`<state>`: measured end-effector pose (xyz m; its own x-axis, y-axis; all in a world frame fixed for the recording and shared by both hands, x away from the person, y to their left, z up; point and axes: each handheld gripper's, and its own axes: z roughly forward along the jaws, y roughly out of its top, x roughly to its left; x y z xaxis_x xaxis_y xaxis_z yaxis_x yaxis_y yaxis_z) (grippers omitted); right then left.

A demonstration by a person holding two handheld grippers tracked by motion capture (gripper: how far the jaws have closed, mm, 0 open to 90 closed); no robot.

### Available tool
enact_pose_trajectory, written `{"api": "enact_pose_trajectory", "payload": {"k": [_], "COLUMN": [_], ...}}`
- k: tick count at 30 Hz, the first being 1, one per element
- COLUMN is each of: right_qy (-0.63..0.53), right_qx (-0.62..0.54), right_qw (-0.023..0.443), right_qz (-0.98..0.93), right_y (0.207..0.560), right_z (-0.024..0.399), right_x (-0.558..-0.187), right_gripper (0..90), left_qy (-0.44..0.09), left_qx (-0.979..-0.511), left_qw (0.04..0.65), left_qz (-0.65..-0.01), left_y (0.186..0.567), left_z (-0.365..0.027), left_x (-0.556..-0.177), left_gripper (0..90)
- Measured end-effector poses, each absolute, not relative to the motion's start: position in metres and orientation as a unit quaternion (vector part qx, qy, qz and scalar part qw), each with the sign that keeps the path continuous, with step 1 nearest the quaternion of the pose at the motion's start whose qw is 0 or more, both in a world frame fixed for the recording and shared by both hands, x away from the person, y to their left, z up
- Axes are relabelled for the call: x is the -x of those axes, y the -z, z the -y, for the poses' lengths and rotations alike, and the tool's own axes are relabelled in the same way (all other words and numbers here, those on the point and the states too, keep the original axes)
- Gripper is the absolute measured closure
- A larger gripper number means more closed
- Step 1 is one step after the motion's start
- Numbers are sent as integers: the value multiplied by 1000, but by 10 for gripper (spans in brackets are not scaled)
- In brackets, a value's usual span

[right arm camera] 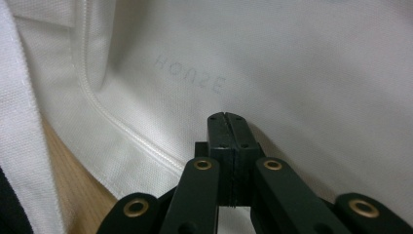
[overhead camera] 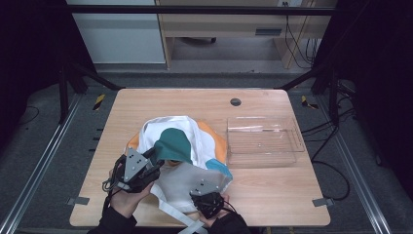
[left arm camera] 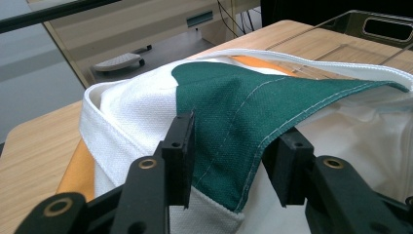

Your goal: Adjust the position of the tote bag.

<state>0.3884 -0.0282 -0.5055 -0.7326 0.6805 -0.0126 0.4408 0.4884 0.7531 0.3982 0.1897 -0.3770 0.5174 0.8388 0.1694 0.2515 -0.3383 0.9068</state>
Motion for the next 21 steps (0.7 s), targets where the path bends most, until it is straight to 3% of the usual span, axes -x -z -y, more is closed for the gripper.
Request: {"api": "enact_pose_trajectory", "payload": {"k": [5, 13, 21], "right_qy": [-384, -383, -383], "right_qx": [-332, -335, -337], "right_qw": [157, 158, 156], "right_qz": [-847, -846, -846], "right_y": [506, 506, 506], "right_z": [28, 28, 28], "right_x": [-388, -388, -388], "right_gripper": [900, 900, 900], "left_qy": [-333, -352, -347], "left_qx": [-750, -755, -740], "left_qw": [435, 420, 440], "left_qz": [-370, -362, -372], "left_y": [376, 375, 359], "left_z": [-185, -183, -186], "left_x": [-400, -401, -409], "left_gripper": [657, 862, 874]}}
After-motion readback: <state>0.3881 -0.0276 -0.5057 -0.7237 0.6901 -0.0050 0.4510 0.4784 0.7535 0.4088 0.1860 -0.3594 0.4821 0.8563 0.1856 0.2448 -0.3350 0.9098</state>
